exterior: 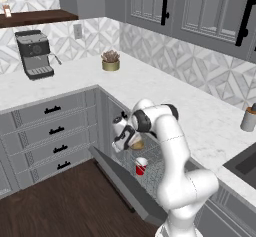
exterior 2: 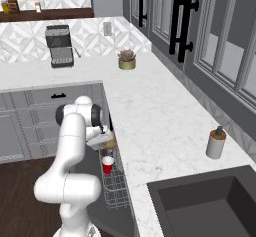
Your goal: Pick up the cup and bowl from the counter, place them in the dishwasher, and close the dishwasher door.
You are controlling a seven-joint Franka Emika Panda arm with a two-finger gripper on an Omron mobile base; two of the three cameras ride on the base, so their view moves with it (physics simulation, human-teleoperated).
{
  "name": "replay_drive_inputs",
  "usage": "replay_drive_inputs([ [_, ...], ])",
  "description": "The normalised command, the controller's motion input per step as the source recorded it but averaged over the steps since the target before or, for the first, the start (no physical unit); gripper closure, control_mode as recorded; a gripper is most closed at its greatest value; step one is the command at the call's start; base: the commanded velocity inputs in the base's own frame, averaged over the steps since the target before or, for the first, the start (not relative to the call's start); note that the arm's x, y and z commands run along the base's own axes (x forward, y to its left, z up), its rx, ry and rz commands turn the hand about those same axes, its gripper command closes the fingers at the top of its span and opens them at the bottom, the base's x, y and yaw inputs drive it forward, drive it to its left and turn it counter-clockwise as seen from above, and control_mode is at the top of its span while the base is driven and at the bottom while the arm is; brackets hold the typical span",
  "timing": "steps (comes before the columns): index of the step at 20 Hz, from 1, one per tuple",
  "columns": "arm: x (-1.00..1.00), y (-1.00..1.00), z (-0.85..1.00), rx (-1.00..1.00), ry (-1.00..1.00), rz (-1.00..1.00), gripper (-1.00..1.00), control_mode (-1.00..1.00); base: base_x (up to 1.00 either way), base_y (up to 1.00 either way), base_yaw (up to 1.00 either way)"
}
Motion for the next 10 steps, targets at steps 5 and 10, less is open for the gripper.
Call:
replay_drive_inputs([
  [5, 0.18, 0.01, -0.78, -0.12, 0.06, 0.00, 1.00, -1.00, 0.00, 0.00, 0.00],
  [10, -0.02, 0.33, -0.96, -0.03, 0.08, 0.00, 1.00, -1.00, 0.00, 0.00, 0.00],
])
